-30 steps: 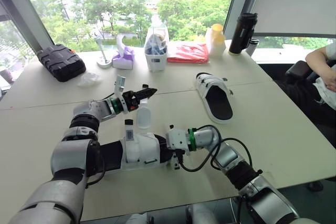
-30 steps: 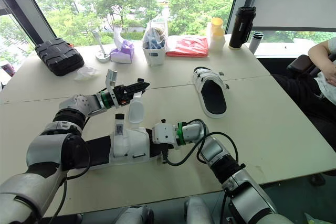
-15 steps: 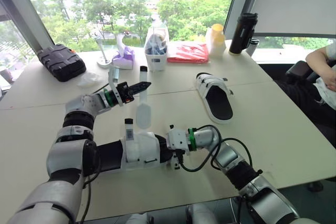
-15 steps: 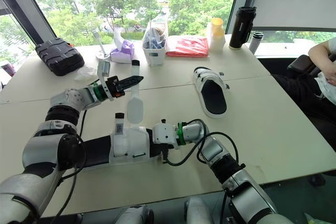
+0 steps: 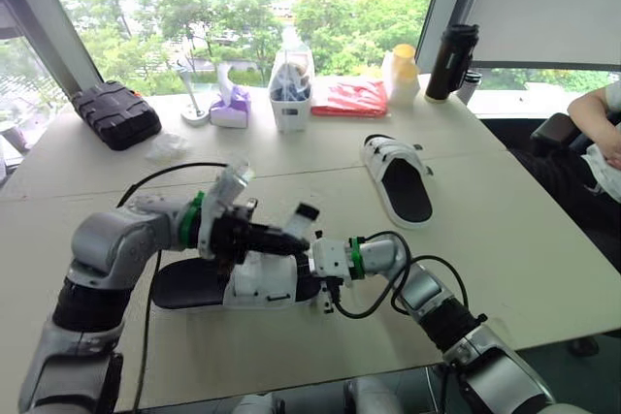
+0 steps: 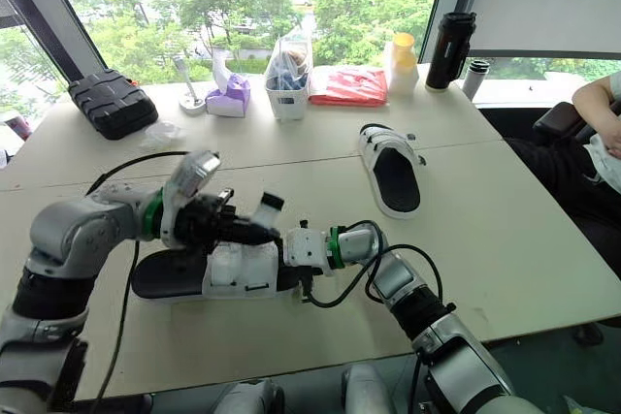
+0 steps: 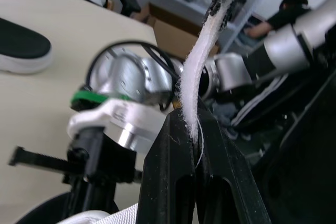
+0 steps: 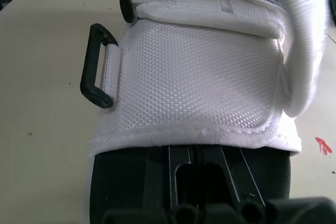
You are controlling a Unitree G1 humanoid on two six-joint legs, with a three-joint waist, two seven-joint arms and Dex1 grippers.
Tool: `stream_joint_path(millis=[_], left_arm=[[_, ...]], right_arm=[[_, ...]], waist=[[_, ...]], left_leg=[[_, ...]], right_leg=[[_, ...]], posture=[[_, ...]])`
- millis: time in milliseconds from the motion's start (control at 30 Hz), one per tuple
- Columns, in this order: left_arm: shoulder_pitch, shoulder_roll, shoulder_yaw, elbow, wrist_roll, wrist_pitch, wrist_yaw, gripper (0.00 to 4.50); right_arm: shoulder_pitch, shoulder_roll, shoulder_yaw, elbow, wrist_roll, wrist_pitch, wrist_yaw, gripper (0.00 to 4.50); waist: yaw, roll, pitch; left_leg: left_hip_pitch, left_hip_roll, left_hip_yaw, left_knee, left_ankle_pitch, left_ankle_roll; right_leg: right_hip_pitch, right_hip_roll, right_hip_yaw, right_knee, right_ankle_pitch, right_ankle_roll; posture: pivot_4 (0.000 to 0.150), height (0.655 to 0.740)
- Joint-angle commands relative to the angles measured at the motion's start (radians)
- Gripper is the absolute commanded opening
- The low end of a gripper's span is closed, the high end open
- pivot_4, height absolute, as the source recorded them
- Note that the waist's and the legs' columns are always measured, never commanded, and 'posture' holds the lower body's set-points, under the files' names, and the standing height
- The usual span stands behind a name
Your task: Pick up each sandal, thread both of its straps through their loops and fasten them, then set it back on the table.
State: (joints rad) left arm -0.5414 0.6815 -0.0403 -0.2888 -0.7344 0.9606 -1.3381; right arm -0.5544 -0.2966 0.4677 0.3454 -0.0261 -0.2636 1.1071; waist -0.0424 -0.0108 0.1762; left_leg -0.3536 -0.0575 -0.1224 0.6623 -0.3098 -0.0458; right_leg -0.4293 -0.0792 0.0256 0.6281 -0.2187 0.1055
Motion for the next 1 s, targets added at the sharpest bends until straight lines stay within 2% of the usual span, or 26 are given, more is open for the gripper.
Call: stream_joint_path(millis=[33,267,300,400,533,600,633,733,833,1000], left_arm=[[0.033,0.072,-0.060,-0.081,0.084,-0.180,-0.078,0.09],[0.089,0.173,-0.134,-0.095,0.185,-0.353,-0.147,0.09],[0.097,0.178,-0.141,-0.090,0.207,-0.396,-0.153,0.31],[0.118,0.192,-0.155,-0.080,0.238,-0.478,-0.177,1.32],[0.145,0.219,-0.170,-0.084,0.301,-0.598,-0.208,3.19],[0.157,0.215,-0.158,-0.089,0.325,-0.669,-0.197,4.27],[0.163,0.212,-0.147,-0.095,0.324,-0.685,-0.188,4.47],[0.188,0.242,-0.098,-0.129,0.273,-0.656,-0.178,4.47],[0.208,0.263,-0.014,-0.155,0.164,-0.534,-0.124,4.47],[0.272,0.304,0.236,-0.128,-0.066,-0.242,0.045,4.47]], right_arm=[[0.024,-0.014,0.037,0.031,-0.043,0.015,0.015,0.00],[0.019,-0.011,0.041,0.038,-0.044,0.010,0.018,0.00],[0.019,-0.011,0.041,0.039,-0.044,0.009,0.018,0.00],[0.017,-0.010,0.042,0.042,-0.044,0.008,0.019,0.00],[0.015,-0.010,0.043,0.048,-0.045,0.005,0.020,0.00],[0.015,-0.011,0.043,0.049,-0.043,0.005,0.021,0.00],[0.017,-0.013,0.043,0.046,-0.043,0.004,0.022,0.00],[0.022,-0.017,0.042,0.040,-0.040,0.005,0.025,0.00],[0.022,-0.015,0.044,0.040,-0.040,0.007,0.026,0.00],[0.021,-0.011,0.047,0.037,-0.039,0.010,0.029,0.00]], waist=[[-0.001,0.000,0.000],[-0.001,0.000,0.000],[-0.001,0.000,0.000],[-0.001,0.000,0.000],[-0.001,0.000,0.000],[-0.001,0.000,0.000],[-0.001,0.000,0.000],[-0.001,0.000,0.000],[-0.001,0.000,0.000],[-0.003,0.001,0.000]], left_leg=[[0.000,0.000,0.000,0.000,0.000,0.000],[0.000,0.000,0.004,0.000,0.000,0.000],[0.000,0.000,0.004,0.000,0.000,0.001],[0.000,0.000,0.004,-0.001,0.000,0.001],[0.000,0.000,0.004,-0.001,0.000,0.001],[0.000,0.000,0.004,-0.001,0.000,0.001],[0.000,0.000,0.004,-0.001,0.000,0.001],[0.000,0.000,0.004,-0.001,0.000,0.001],[0.000,0.000,0.004,-0.001,-0.001,0.001],[0.001,0.001,0.004,-0.001,-0.001,0.002]], right_leg=[[0.000,0.000,0.000,0.000,0.000,0.000],[0.000,0.000,0.000,-0.001,0.000,0.000],[0.000,0.000,0.000,-0.001,0.000,0.000],[0.000,0.000,0.000,-0.001,0.000,0.000],[0.000,0.000,0.000,-0.001,0.000,0.000],[0.000,0.000,0.000,-0.001,0.000,0.000],[0.000,0.000,0.000,-0.001,0.000,0.000],[0.000,0.000,0.000,-0.001,0.000,0.000],[0.000,0.000,0.000,-0.001,0.000,0.000],[0.001,0.000,0.000,-0.001,0.000,0.000]], posture=[[0.150,0.7400],[0.150,0.7400],[0.150,0.7400],[0.150,0.7400],[0.150,0.7400],[0.150,0.7400],[0.150,0.7400],[0.150,0.7400],[0.150,0.7400],[0.150,0.7400]])
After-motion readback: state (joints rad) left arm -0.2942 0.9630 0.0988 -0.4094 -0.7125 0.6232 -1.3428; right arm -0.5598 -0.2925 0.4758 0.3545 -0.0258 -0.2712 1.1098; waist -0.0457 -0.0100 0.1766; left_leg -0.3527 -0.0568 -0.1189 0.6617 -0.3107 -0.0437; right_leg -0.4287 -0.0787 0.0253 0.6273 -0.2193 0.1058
